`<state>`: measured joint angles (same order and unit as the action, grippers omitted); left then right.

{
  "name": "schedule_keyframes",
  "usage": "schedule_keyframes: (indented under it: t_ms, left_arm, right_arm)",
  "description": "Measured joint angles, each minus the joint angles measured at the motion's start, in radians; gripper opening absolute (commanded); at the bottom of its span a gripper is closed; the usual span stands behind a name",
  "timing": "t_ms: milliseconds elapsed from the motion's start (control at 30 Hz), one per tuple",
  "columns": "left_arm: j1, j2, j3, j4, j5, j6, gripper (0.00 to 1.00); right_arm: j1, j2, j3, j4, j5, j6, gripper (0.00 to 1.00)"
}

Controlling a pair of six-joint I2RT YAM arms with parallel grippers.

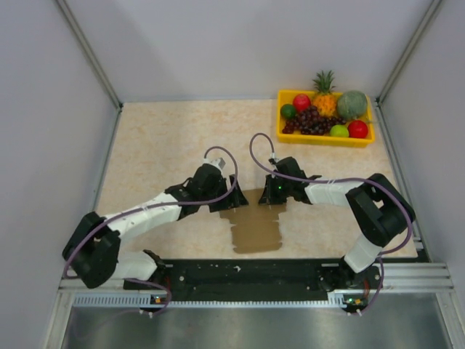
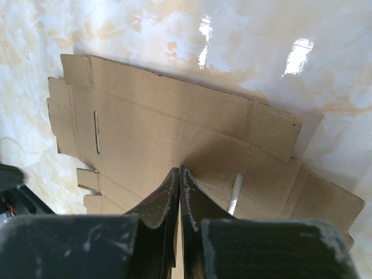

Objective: Fold the paper box

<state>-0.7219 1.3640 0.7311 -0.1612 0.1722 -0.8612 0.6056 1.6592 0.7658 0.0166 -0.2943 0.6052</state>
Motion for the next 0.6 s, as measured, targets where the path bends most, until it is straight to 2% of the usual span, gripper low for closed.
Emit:
schedule_keyframes:
  t_ms: [100,300,367,433,600]
  left_arm:
    - [0.029,-0.107,-0.001,-0.05,-0.037,0.039,0.79]
    - [0.232,-0.203,-0.07,-0.072,0.002,0.102,0.65]
    - [0.296,-0.182,-0.098,-0.07,0.034,0.112,0.58]
    - [0.333,-0.127,-0.1,-0.068,0.079,0.123,0.56]
    - [0.343,0.016,-0.101,-0.025,0.182,0.127,0.53]
  right_arm:
    - [0.0,0.0,0.0,-0.001,-0.005,-0.003,0.0]
    - [0.0,0.0,0.0,-0.003,-0.021,-0.02,0.0]
    - [0.0,0.0,0.0,-0.006,-0.029,-0.026,0.0]
    - [0.0,0.0,0.0,-0.008,-0.034,-0.031,0.0]
    - [0.0,0.0,0.0,-0.013,-0.045,-0.044,0.0]
